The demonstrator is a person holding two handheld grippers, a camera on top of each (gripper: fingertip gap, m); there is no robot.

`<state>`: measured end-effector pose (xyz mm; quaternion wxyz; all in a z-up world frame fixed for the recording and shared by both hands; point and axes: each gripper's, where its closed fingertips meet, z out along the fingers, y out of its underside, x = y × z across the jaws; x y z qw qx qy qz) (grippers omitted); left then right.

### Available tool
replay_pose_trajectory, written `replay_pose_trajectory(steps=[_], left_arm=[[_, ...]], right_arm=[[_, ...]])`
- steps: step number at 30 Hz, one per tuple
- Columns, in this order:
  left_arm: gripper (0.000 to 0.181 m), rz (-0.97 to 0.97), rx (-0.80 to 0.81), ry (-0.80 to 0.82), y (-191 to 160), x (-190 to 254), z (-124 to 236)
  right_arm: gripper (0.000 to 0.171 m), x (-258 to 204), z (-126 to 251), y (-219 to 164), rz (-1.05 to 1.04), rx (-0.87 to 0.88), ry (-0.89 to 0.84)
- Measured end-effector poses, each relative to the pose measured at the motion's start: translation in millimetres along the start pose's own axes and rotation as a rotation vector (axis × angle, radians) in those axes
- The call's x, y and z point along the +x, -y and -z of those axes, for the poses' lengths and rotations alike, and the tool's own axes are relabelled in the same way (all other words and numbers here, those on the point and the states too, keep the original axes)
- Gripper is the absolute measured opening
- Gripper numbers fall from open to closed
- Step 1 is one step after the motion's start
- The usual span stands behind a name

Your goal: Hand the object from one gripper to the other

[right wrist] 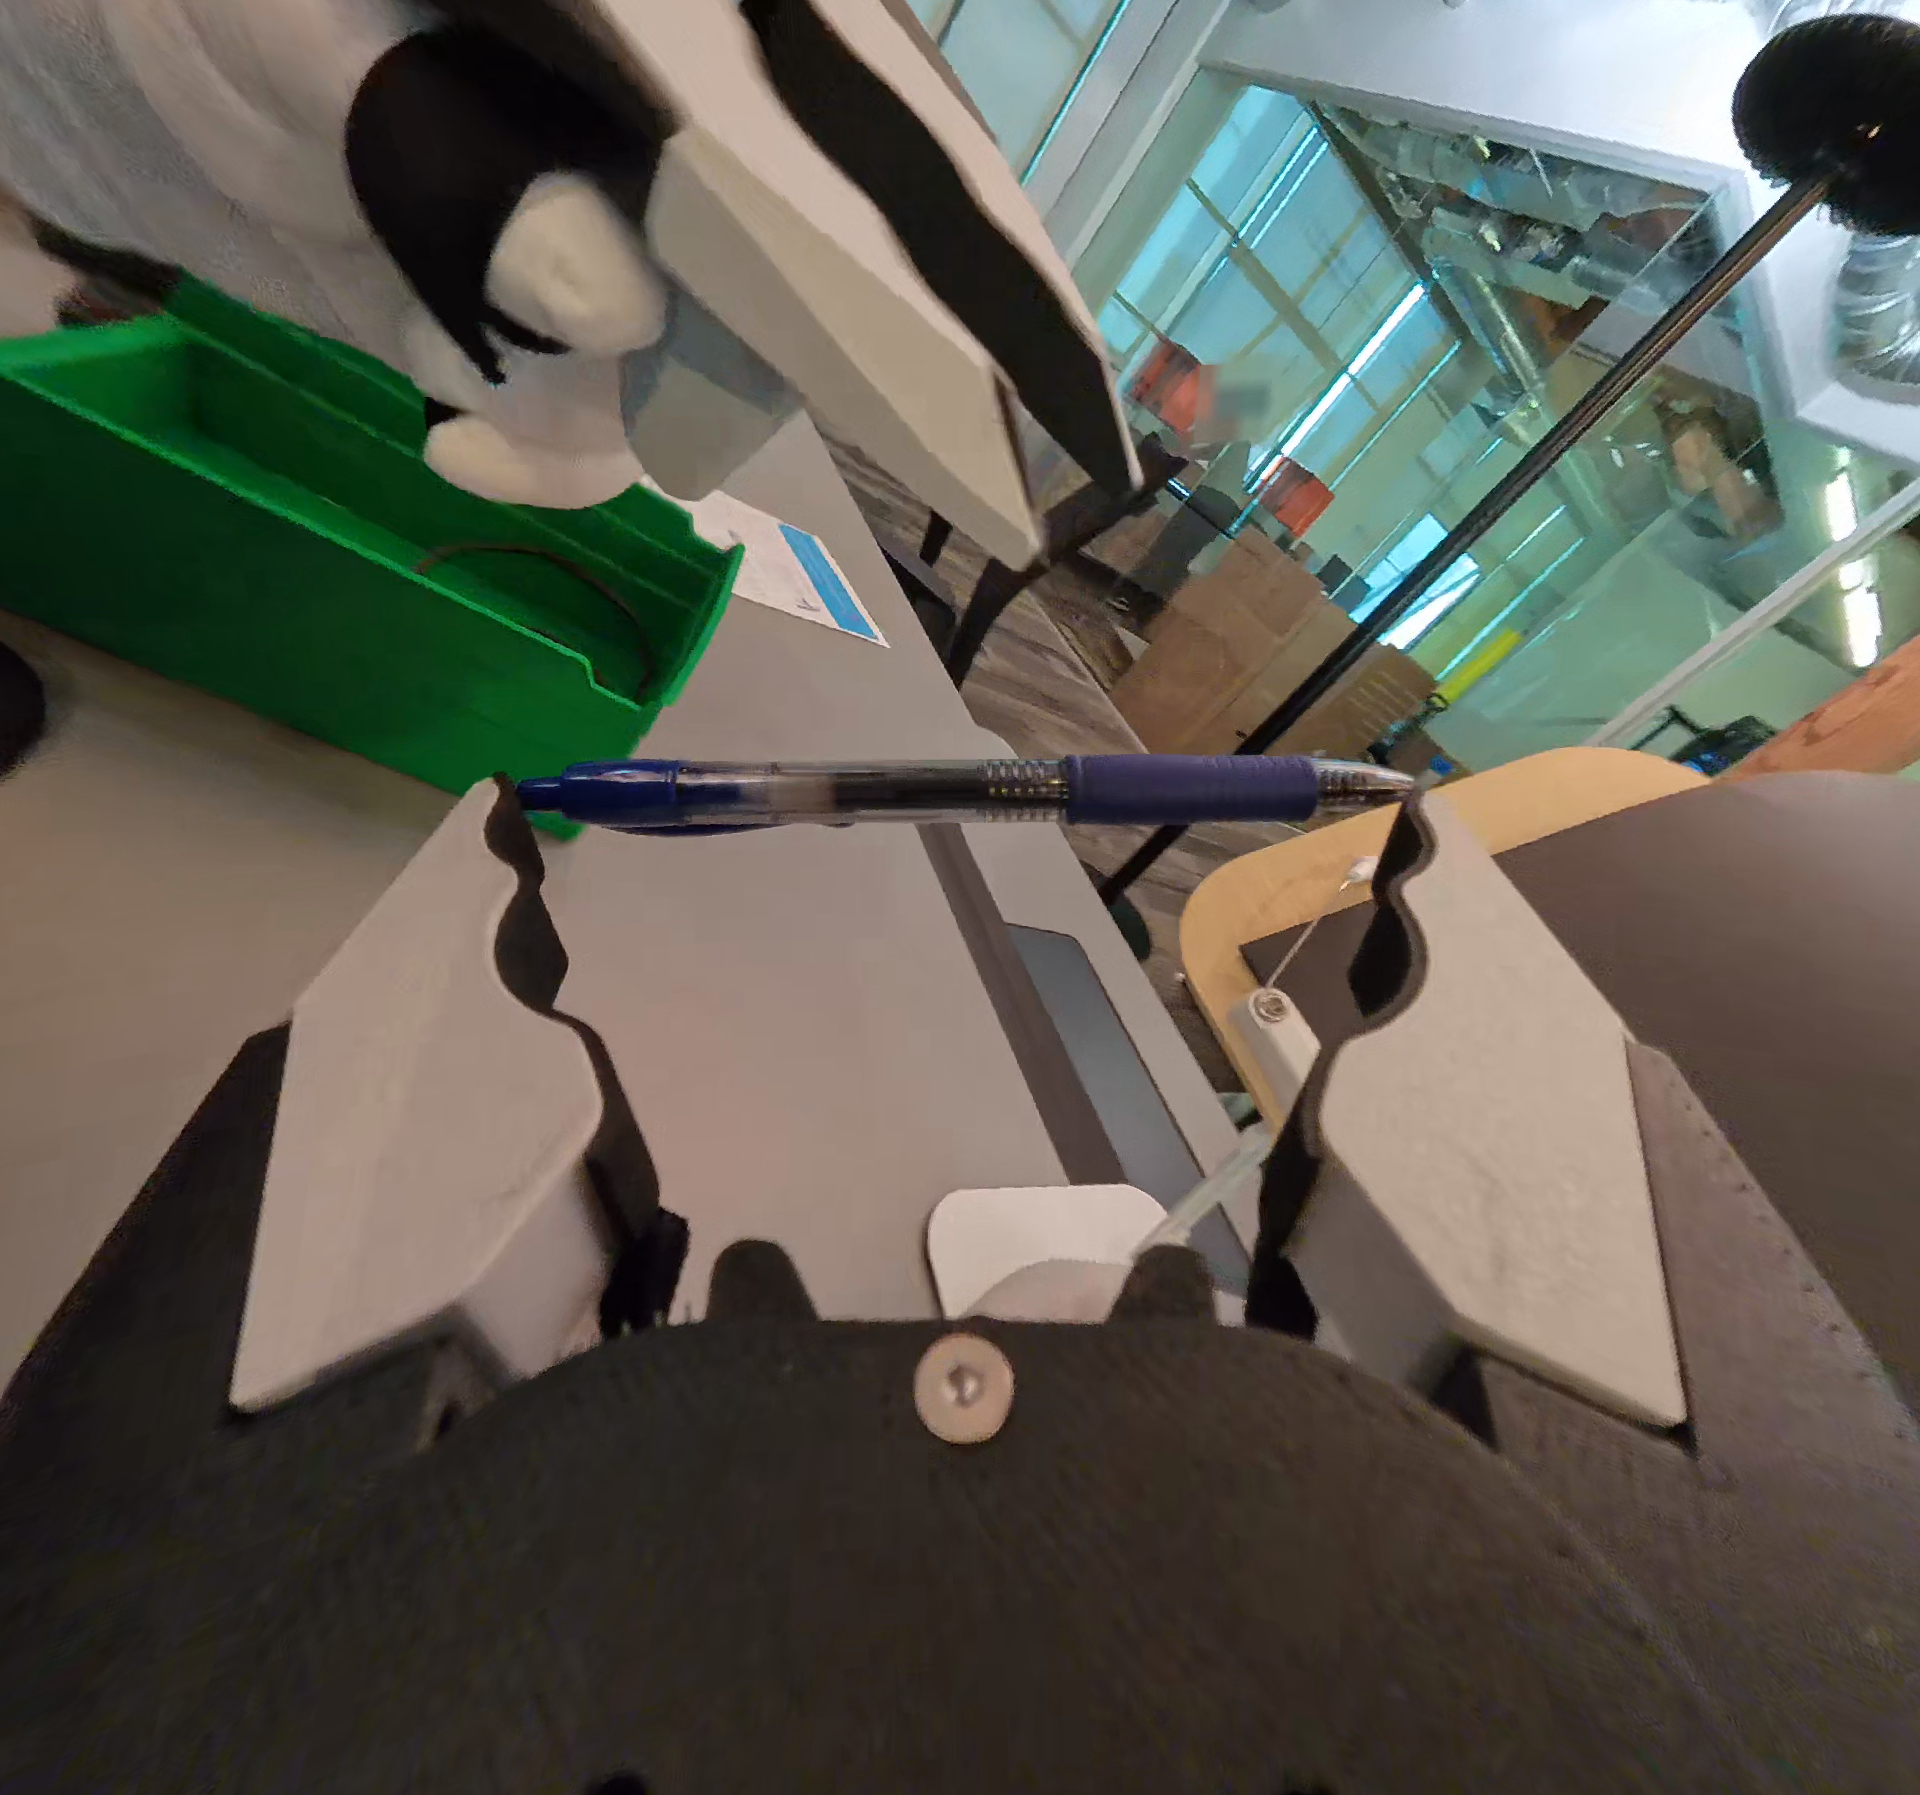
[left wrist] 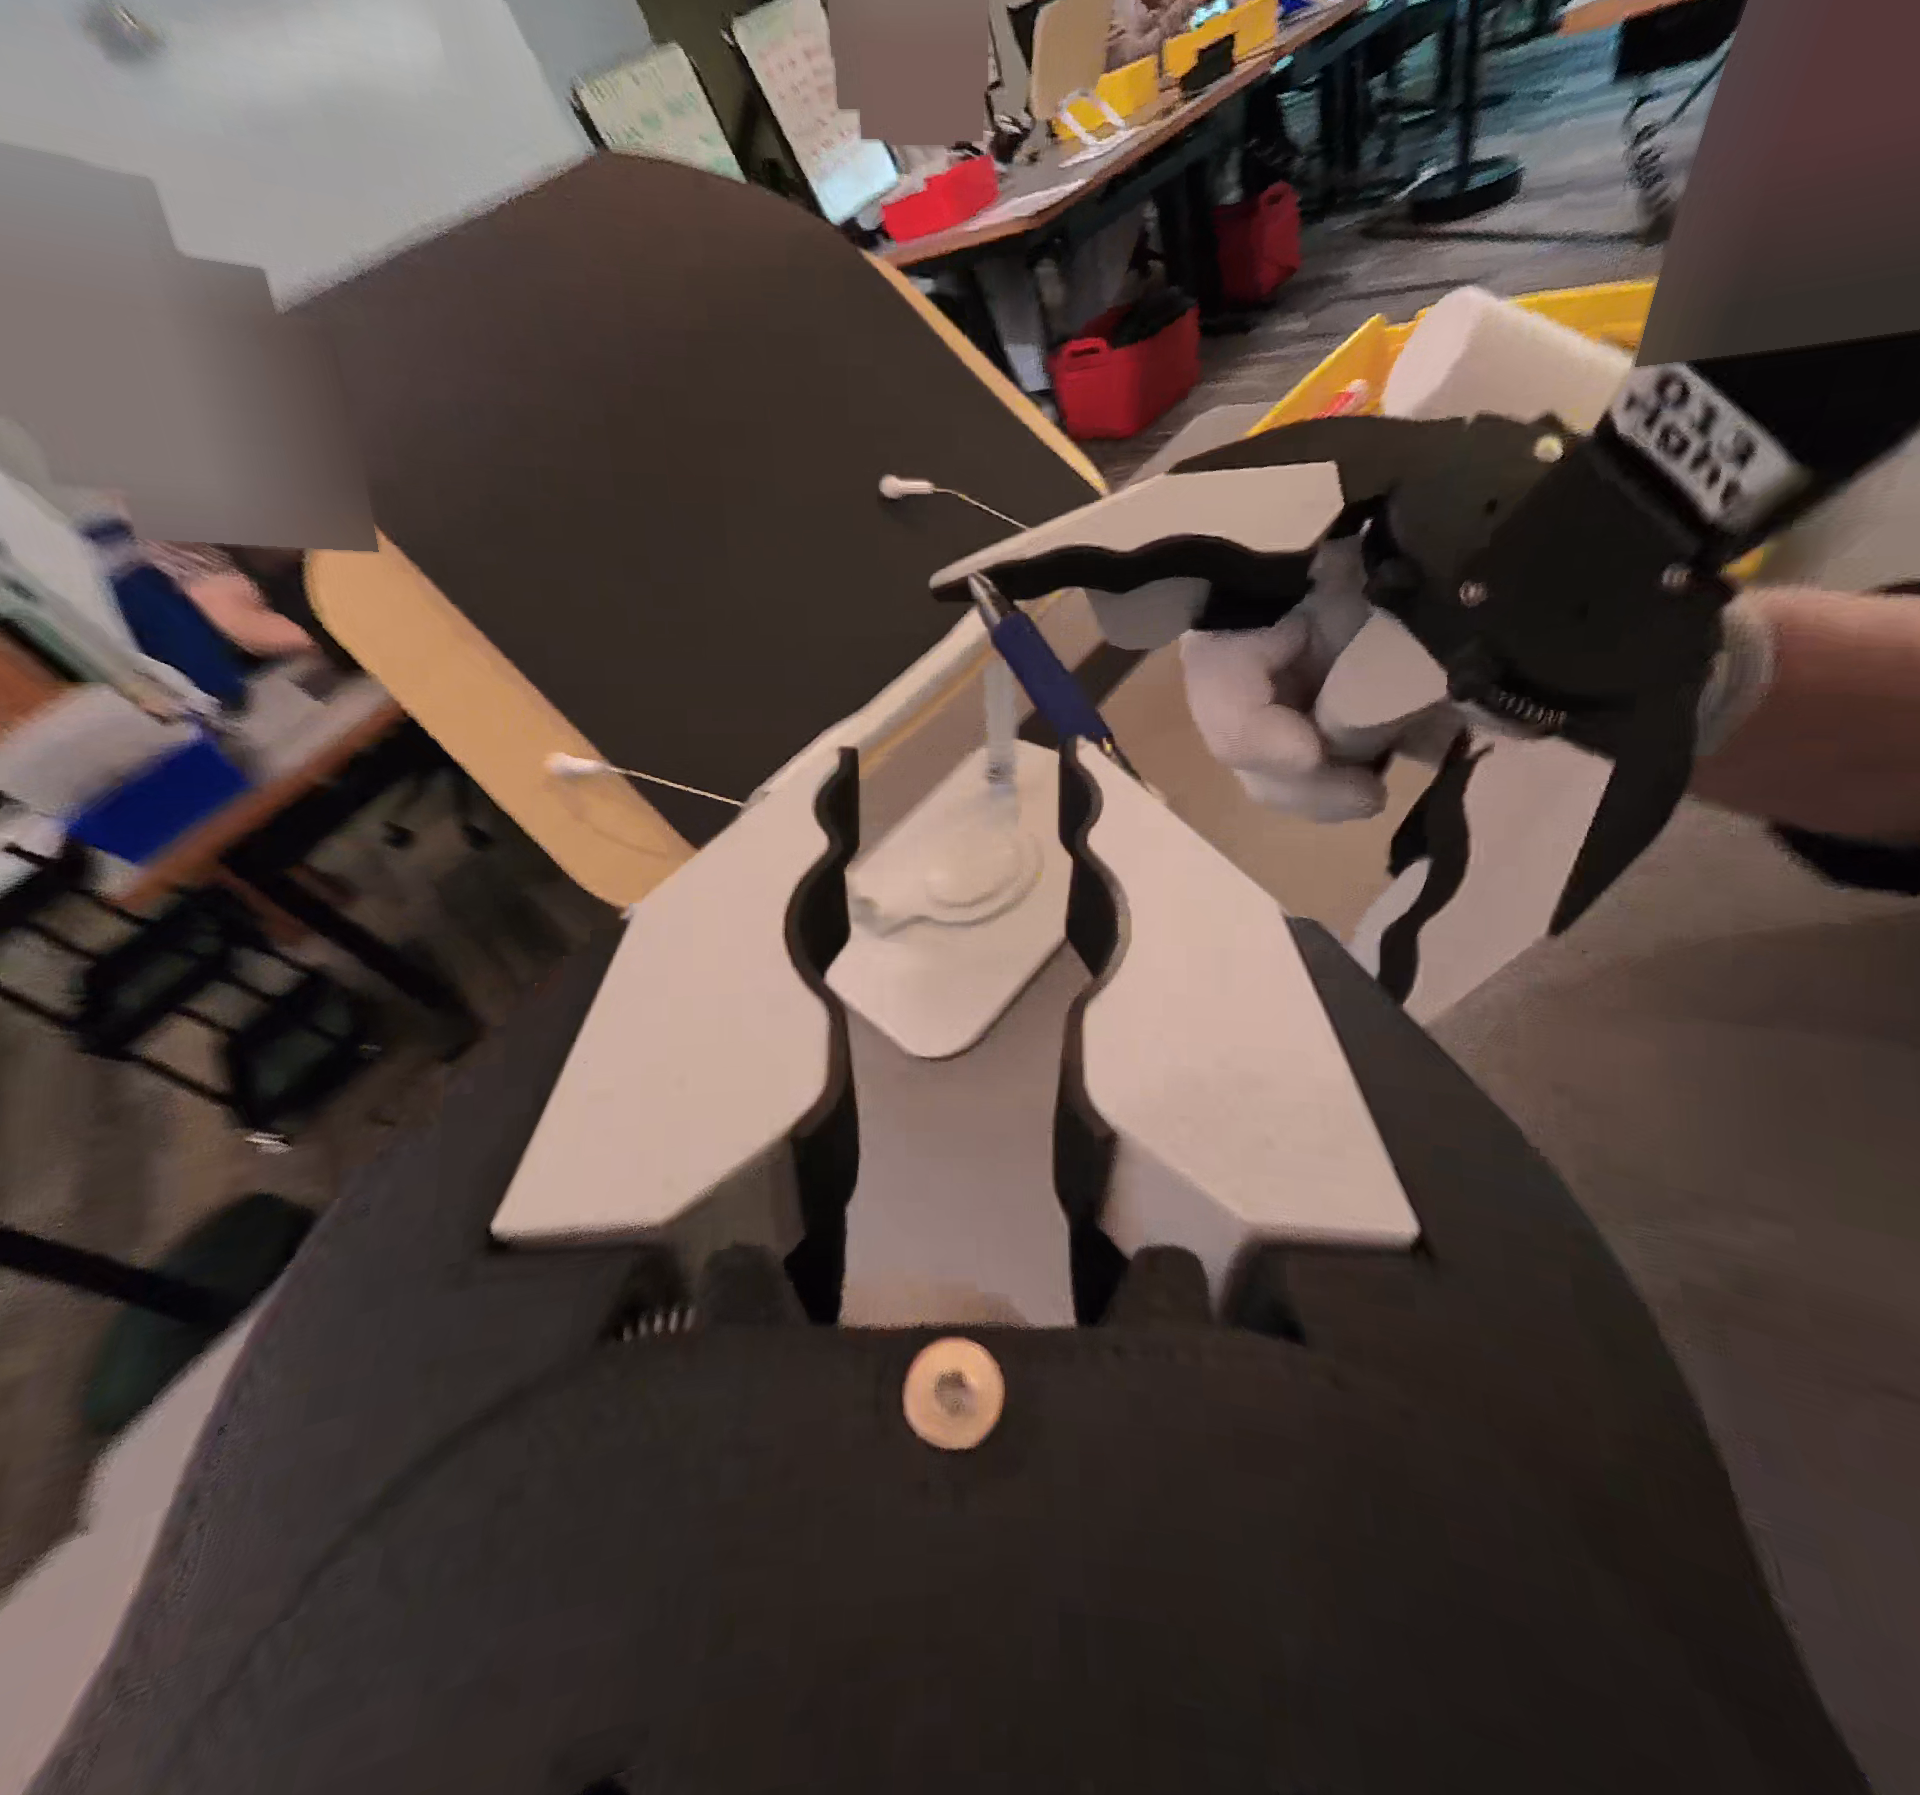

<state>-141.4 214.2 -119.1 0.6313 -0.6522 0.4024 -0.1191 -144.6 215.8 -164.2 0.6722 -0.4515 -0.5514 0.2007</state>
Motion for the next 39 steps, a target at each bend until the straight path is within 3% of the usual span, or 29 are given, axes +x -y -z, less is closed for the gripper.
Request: replay_pose_trajectory(steps=[6, 11, 17, 22, 30, 39], left_arm=[[0.040, -0.422, -0.009, 0.206, 1, 5, 20], [0.055, -0.703, -0.023, 0.383, -14, 7, 25], [0.074, -0.718, -0.008, 0.458, -36, 13, 17], [0.075, -0.699, -0.007, 0.487, -44, 9, 1], [0.066, -0.814, 0.051, 0.531, -29, 12, -14], [0.045, -0.813, 0.099, 0.571, -18, 10, -17]], right_arm=[[0.152, 3, 3, 1, -0.136, 0.038, 0.044], [0.152, 9, 3, 7, -0.335, 0.119, 0.071], [0.152, 10, 4, 16, -0.551, 0.232, 0.137], [0.152, 1, 3, 23, -0.661, 0.294, 0.224], [0.152, -5, 4, 35, -0.917, 0.436, 0.359], [0.152, -7, 7, 48, -1.112, 0.601, 0.435]])
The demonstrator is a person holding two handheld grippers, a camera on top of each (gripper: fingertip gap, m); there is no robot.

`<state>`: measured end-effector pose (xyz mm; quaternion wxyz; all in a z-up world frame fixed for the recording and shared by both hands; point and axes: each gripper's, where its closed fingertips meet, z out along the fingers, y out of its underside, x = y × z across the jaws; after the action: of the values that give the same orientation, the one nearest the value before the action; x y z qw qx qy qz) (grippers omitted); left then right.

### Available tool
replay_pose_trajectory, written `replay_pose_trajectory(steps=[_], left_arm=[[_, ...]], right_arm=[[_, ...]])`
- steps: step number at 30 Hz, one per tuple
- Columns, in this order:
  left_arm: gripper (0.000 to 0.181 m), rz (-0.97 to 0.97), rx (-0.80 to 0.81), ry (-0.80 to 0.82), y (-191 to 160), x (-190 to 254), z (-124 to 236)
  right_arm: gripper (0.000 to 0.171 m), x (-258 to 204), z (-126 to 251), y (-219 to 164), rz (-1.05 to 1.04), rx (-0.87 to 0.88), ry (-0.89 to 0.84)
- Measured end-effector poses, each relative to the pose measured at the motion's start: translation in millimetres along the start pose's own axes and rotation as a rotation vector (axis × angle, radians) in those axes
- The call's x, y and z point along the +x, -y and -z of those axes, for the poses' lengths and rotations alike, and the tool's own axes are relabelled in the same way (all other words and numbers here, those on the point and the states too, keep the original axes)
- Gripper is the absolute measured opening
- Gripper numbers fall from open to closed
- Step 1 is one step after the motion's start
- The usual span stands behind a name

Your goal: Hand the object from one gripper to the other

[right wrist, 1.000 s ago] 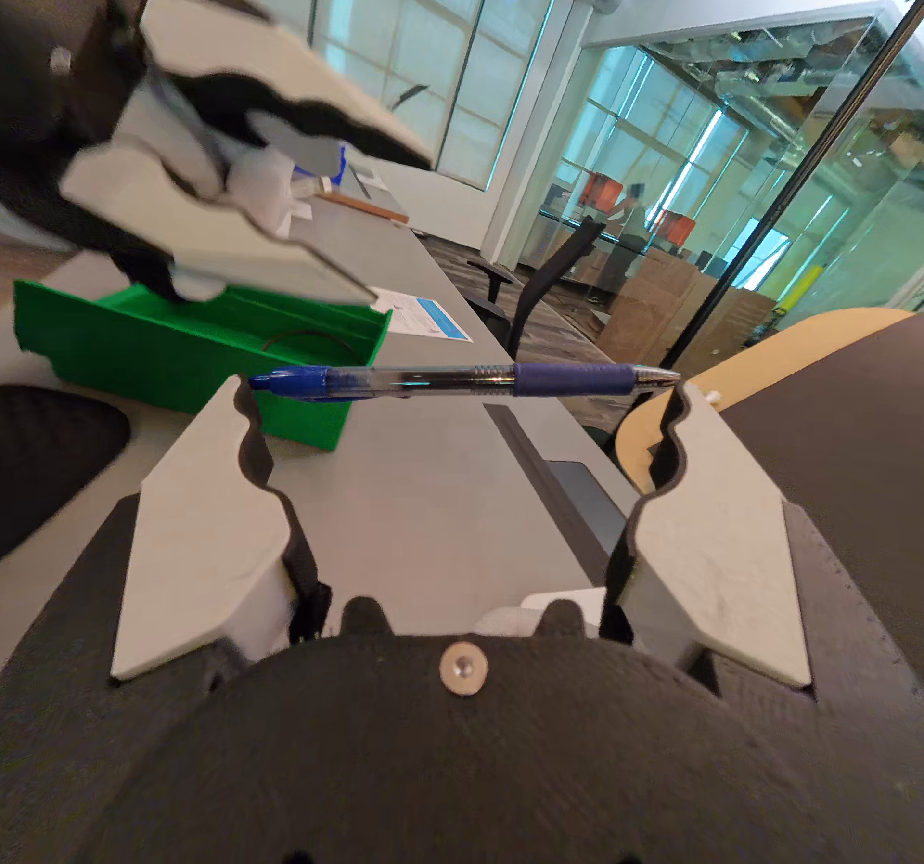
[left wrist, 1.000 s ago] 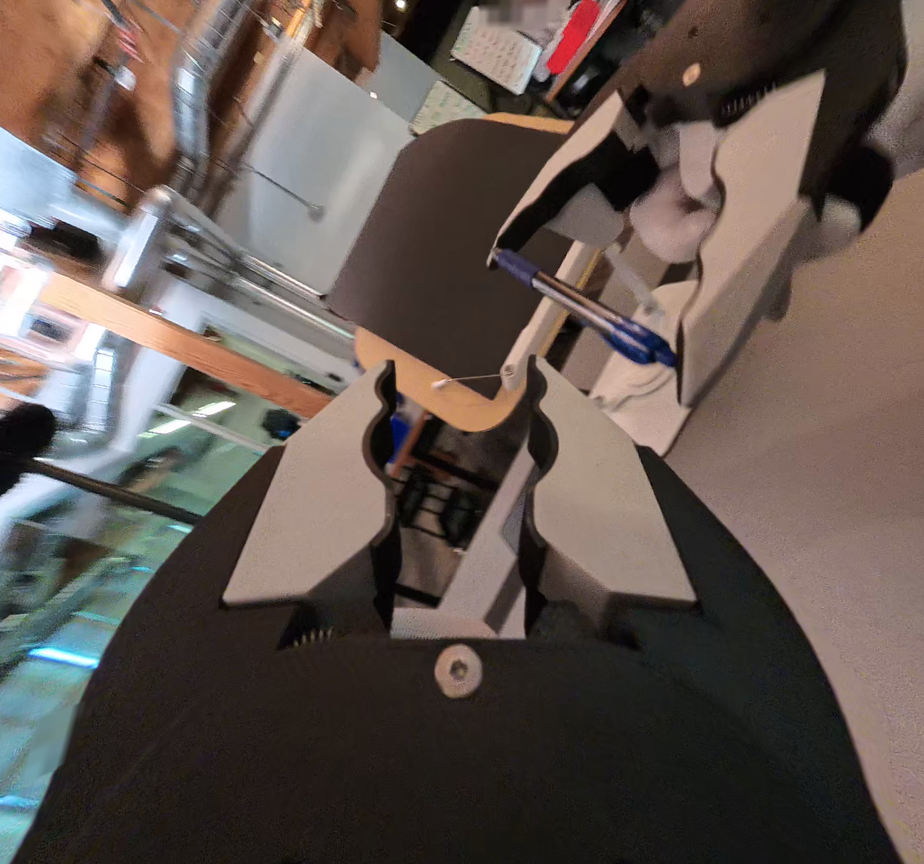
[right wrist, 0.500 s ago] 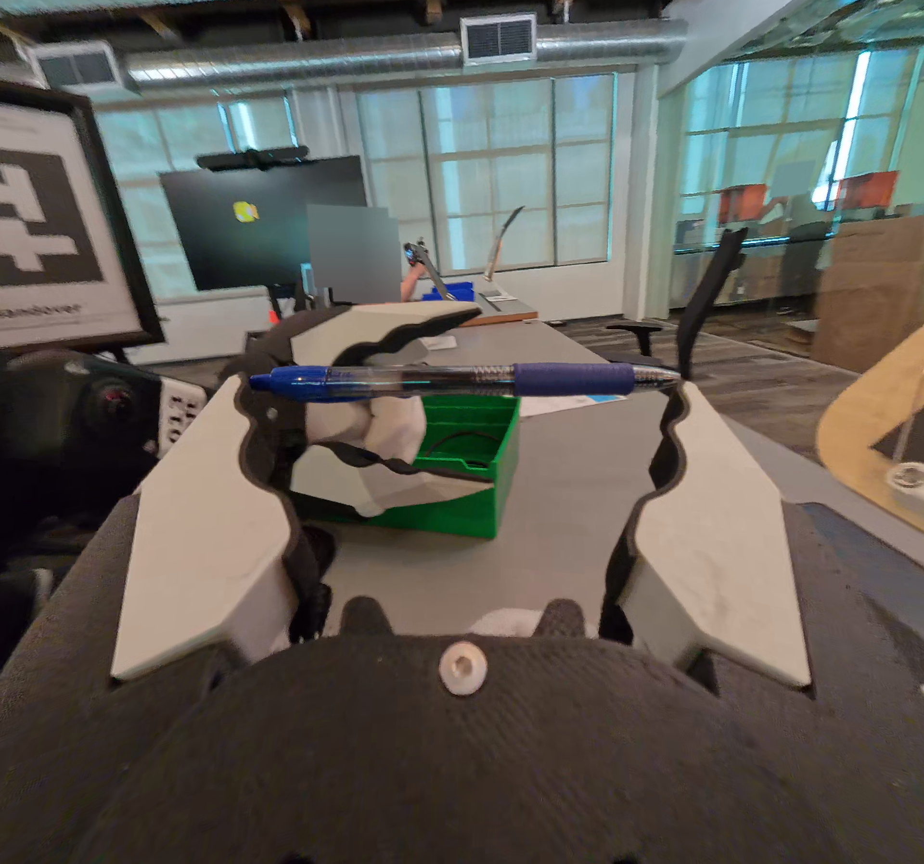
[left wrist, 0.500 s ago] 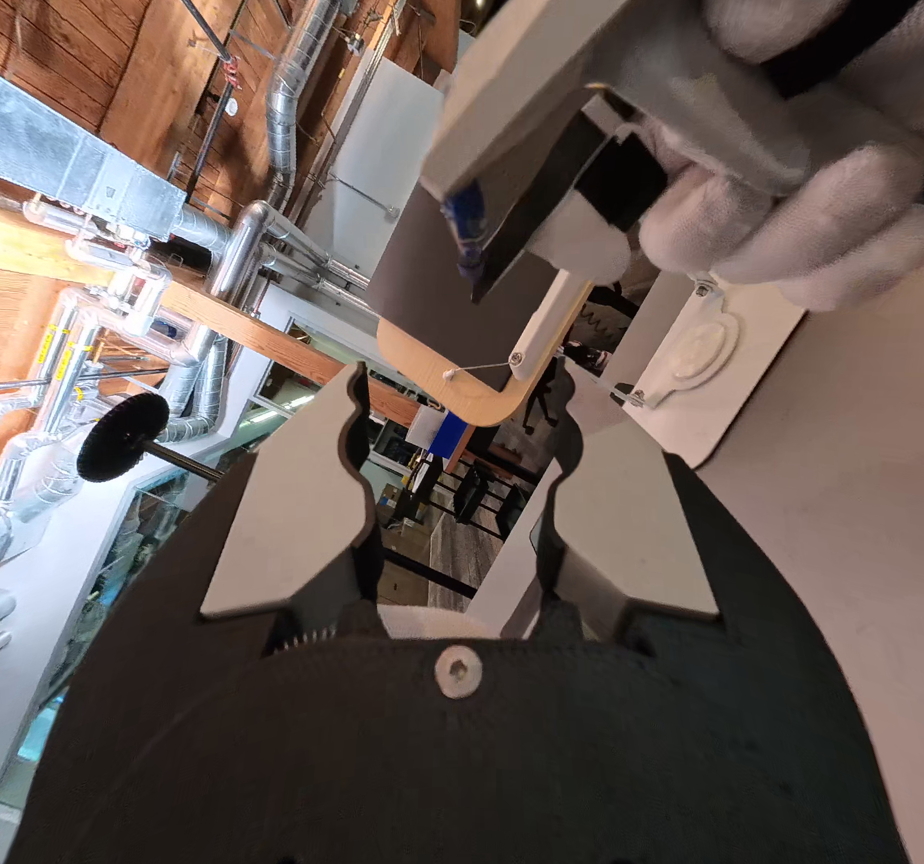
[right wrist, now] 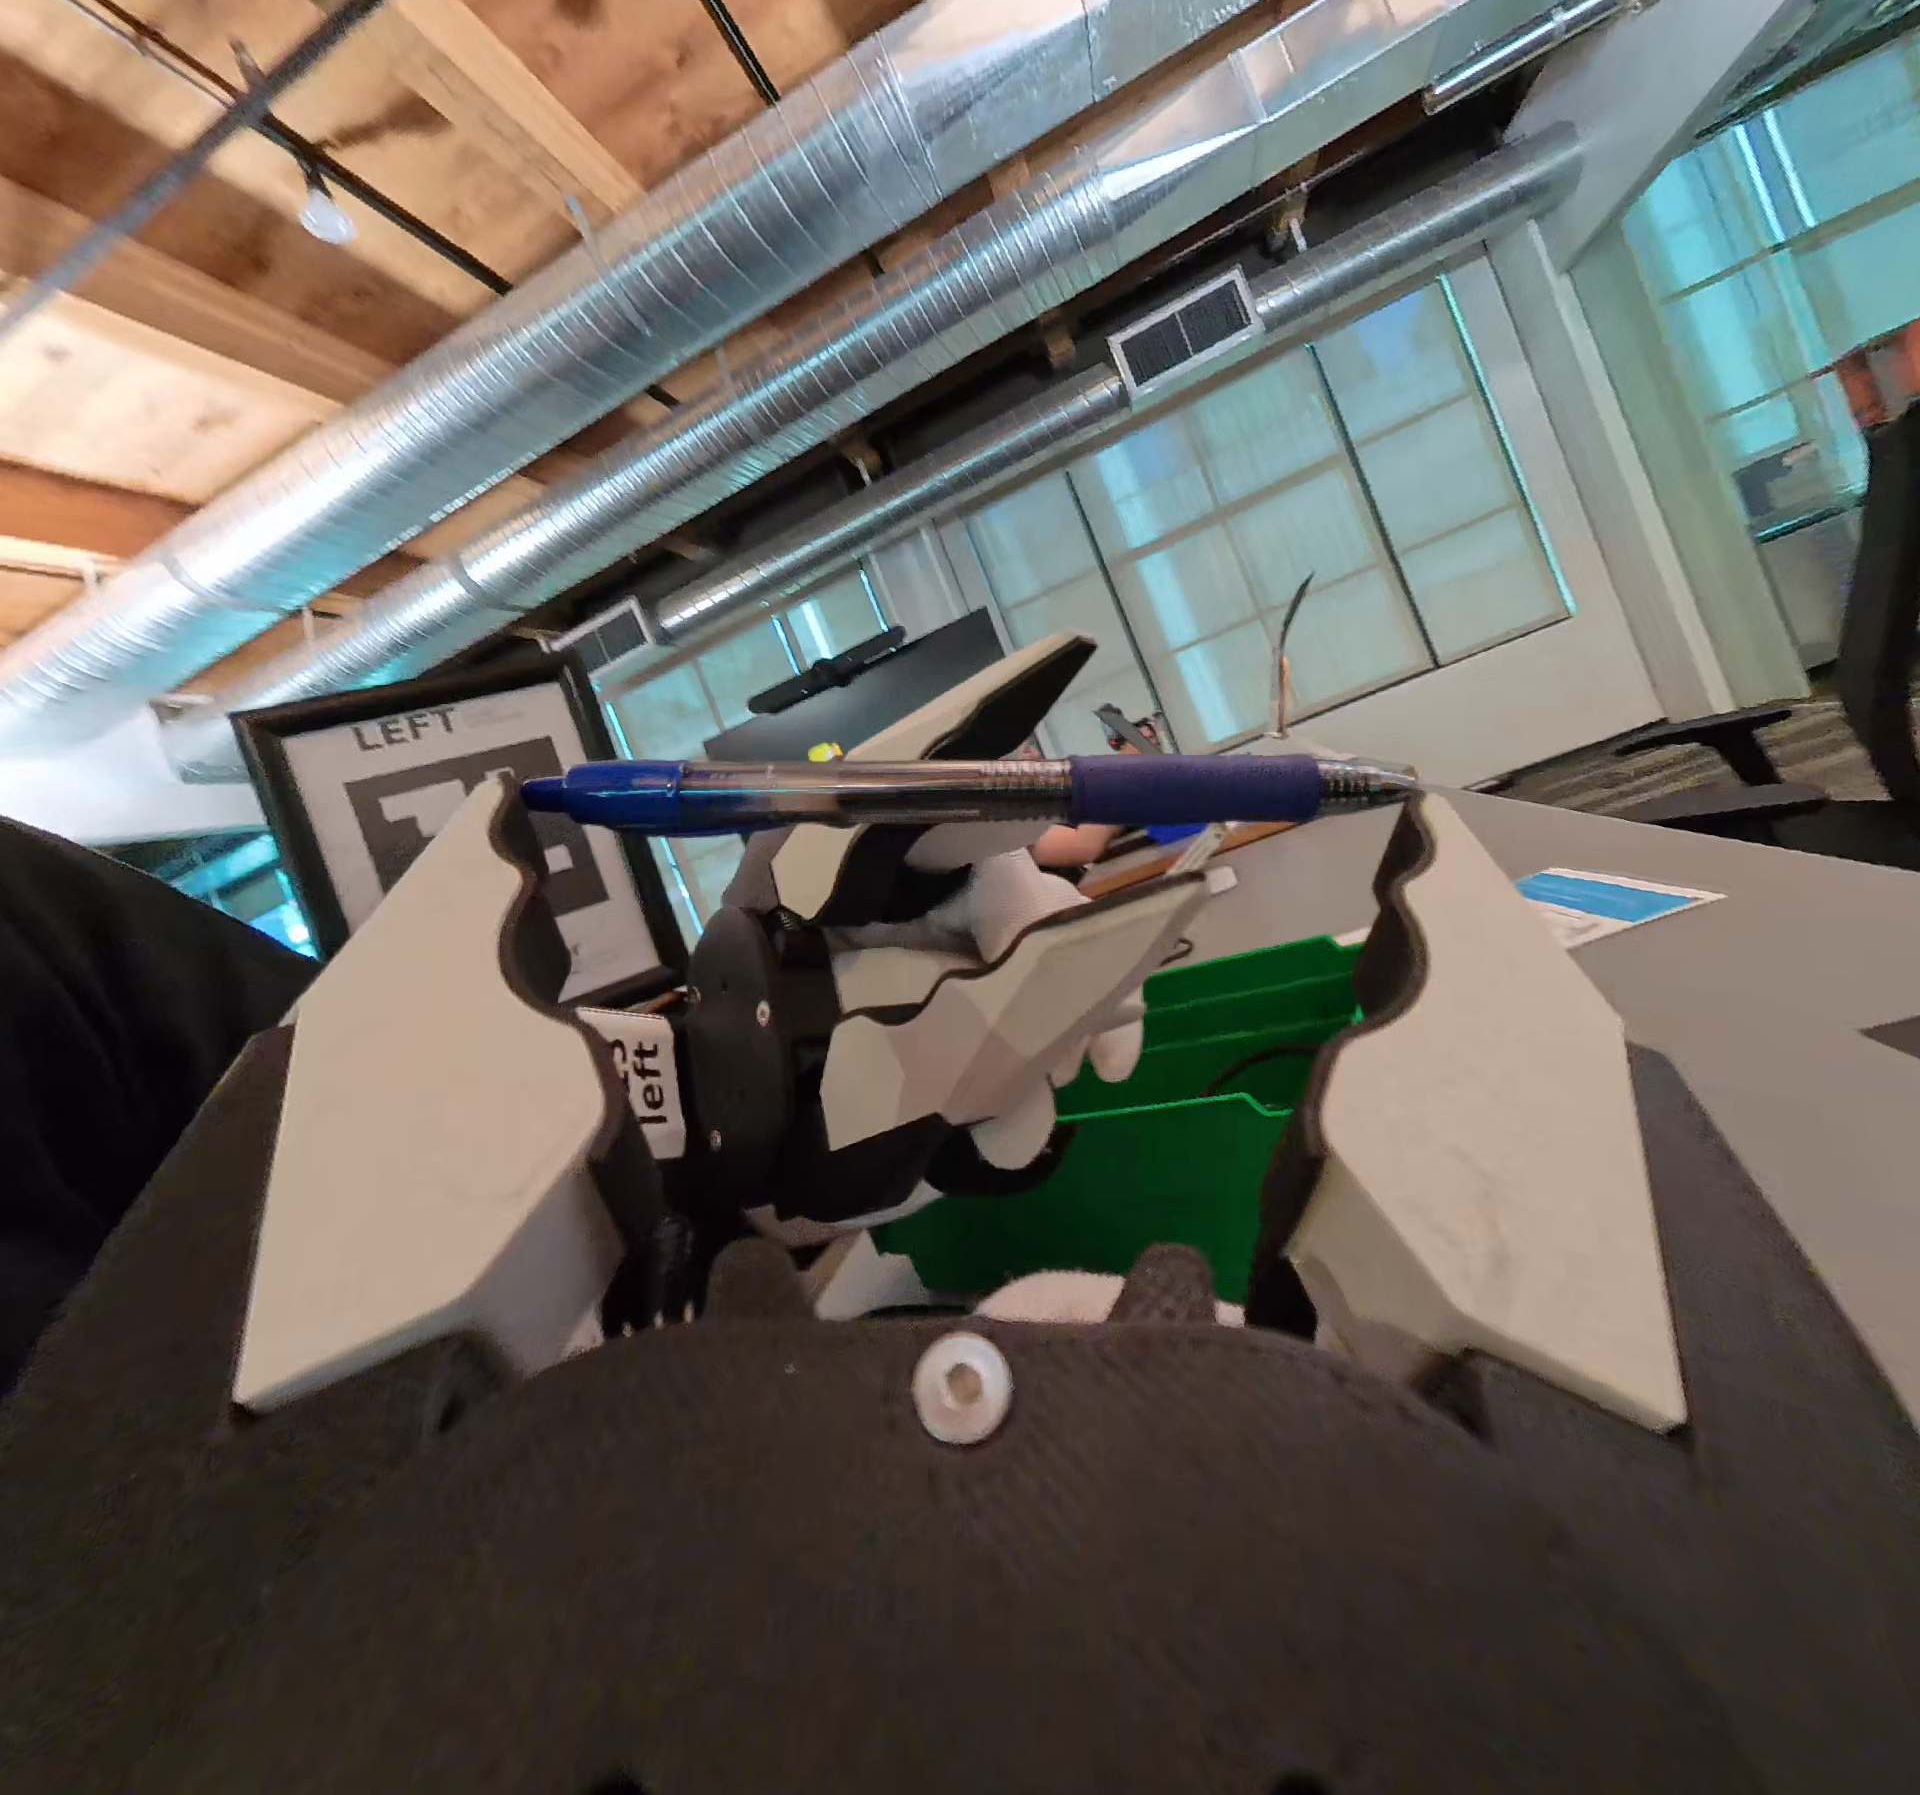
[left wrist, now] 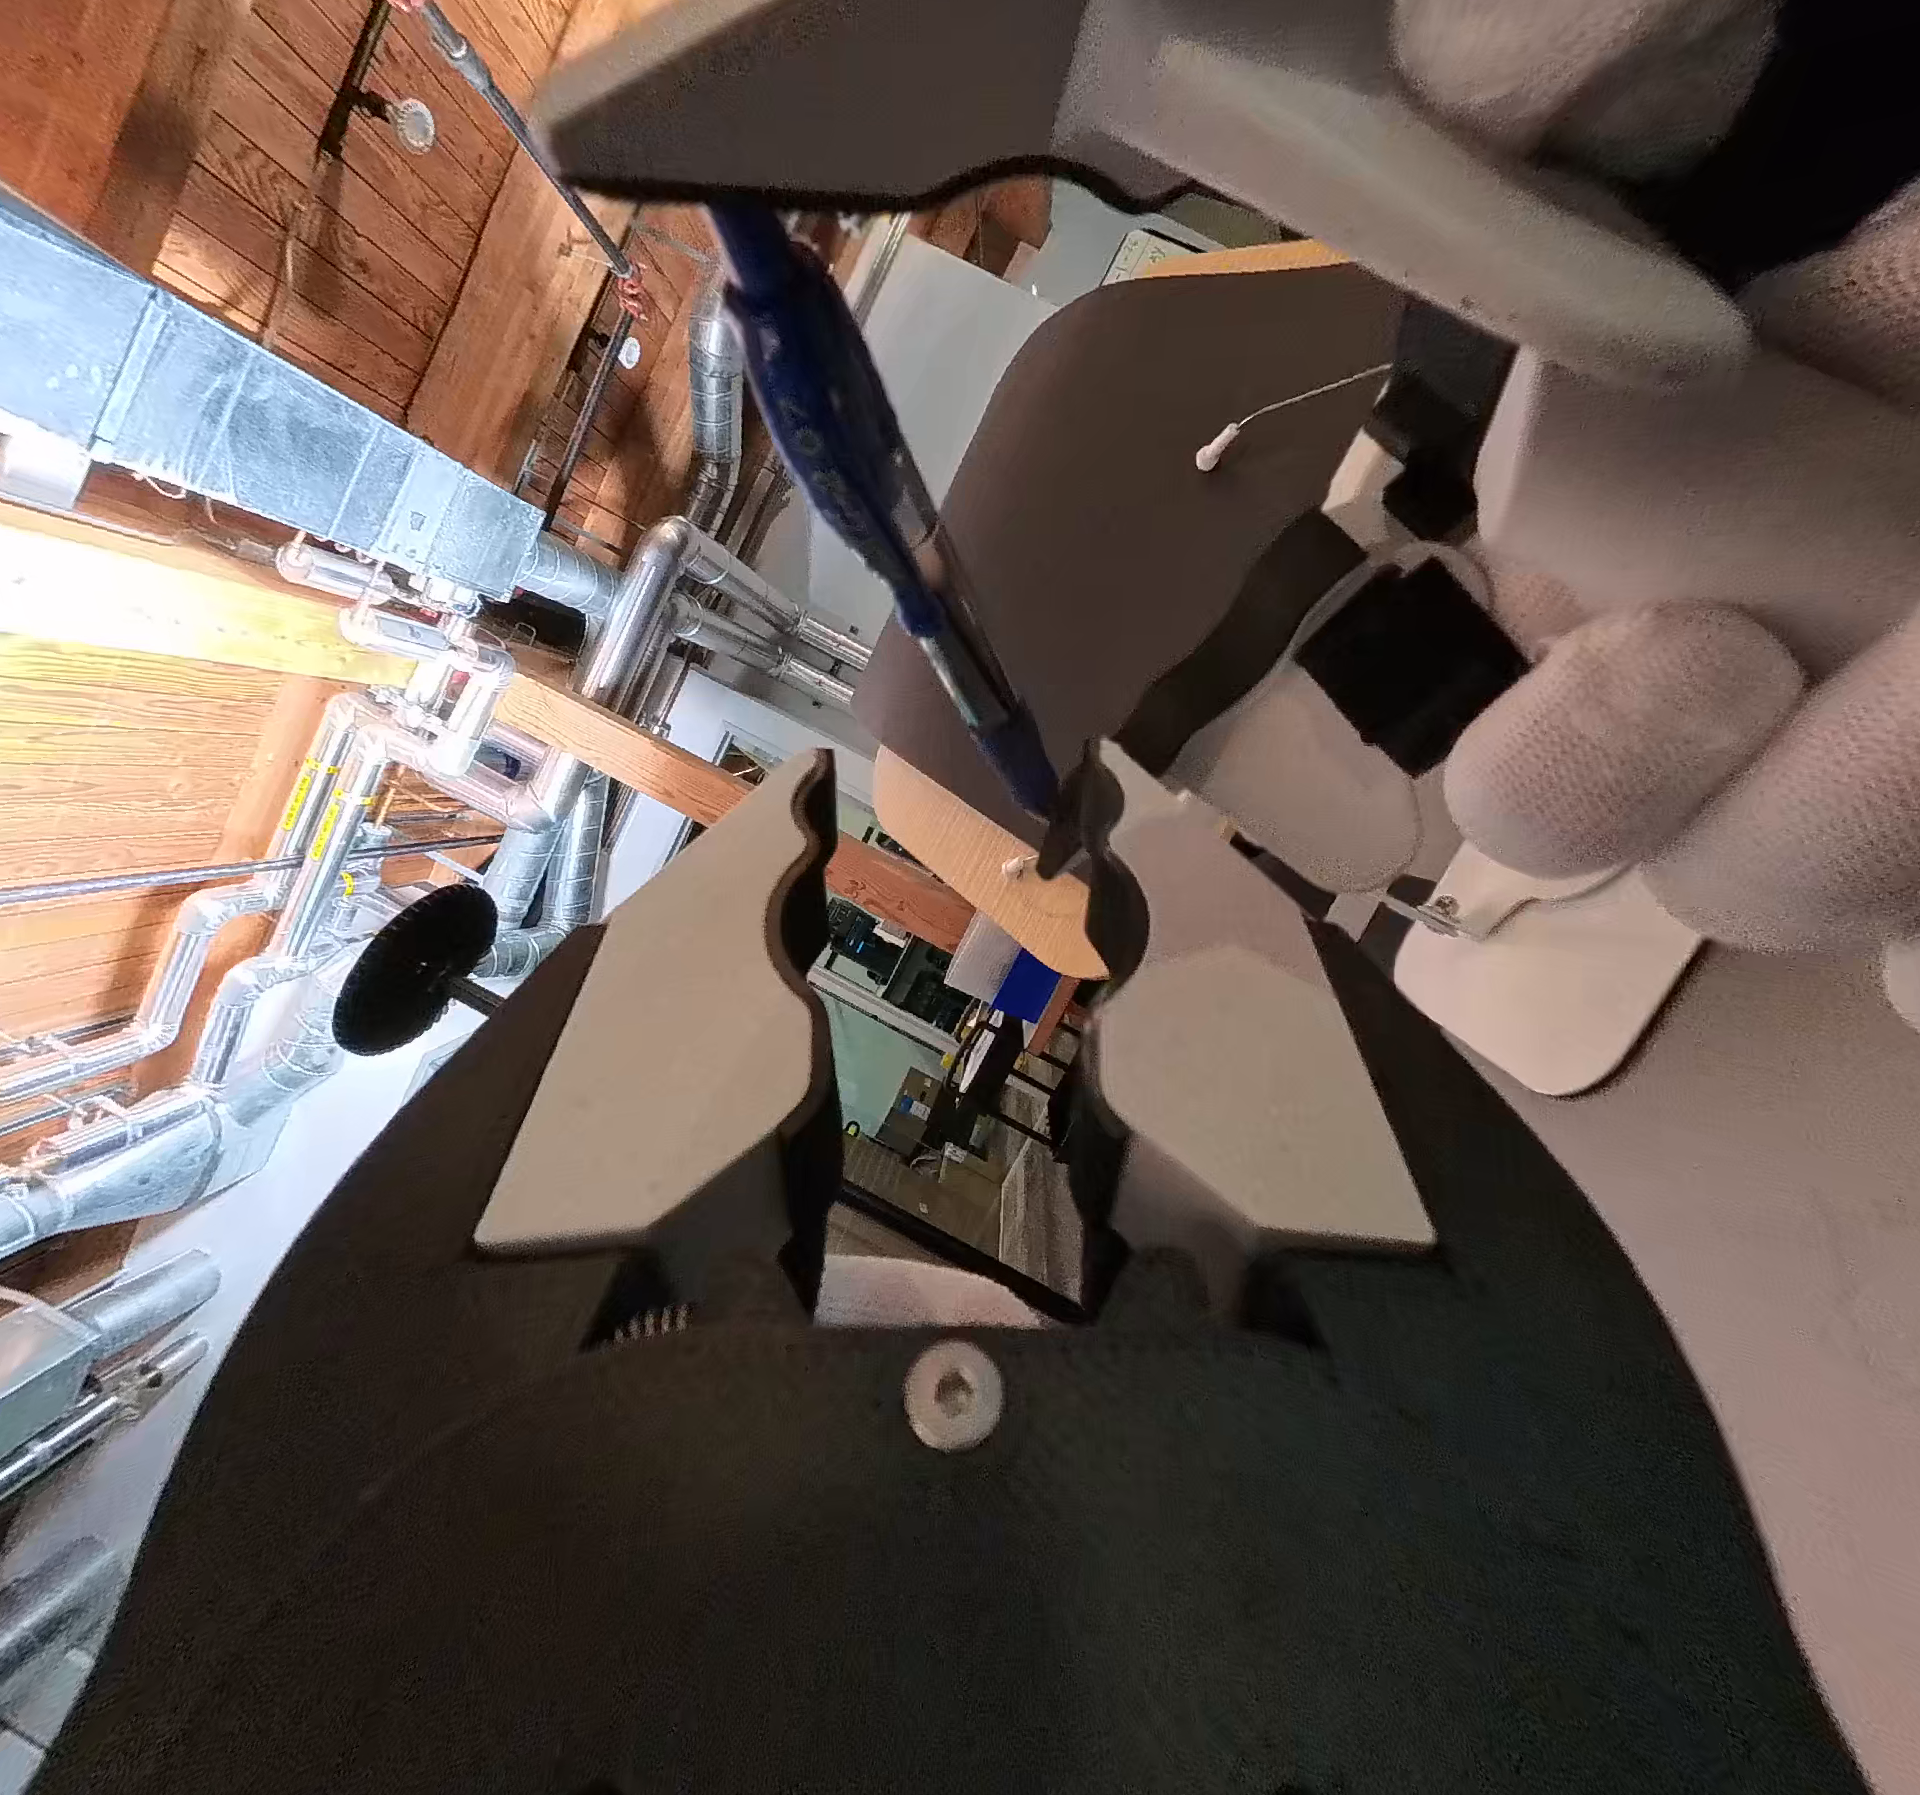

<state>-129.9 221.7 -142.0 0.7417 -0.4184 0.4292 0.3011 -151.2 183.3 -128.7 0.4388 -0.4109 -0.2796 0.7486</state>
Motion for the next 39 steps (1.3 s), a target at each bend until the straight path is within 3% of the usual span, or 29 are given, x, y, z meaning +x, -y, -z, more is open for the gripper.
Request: replay_pose_trajectory(steps=[12, 20, 23, 27, 32, 36, 39], left_arm=[[0.013, -0.047, -0.005, 0.001, 0, 4, -4], [0.010, -0.031, -0.048, -0.023, -6, 0, -6], [0.009, -0.029, -0.142, -0.137, -22, 3, -11], [0.008, 0.133, -0.286, -0.363, -41, 13, -11], [0.008, 0.430, -0.450, -0.753, -51, 38, 6], [0.009, 0.655, -0.521, -1.029, -39, 55, 24], [0.009, 0.786, -0.517, -1.149, -25, 57, 28]], right_arm=[[0.152, -19, -1, 3, -0.147, 0.086, 0.153], [0.151, -17, 0, 5, -0.132, 0.103, 0.136], [0.156, -5, 3, 6, -0.094, 0.086, 0.067], [0.153, 6, 9, 7, 0.204, -0.022, -0.082], [0.151, 20, 16, -5, 0.828, -0.341, -0.281], [0.153, 27, 19, -10, 1.212, -0.509, -0.368], [0.152, 29, 19, -11, 1.337, -0.562, -0.388]])
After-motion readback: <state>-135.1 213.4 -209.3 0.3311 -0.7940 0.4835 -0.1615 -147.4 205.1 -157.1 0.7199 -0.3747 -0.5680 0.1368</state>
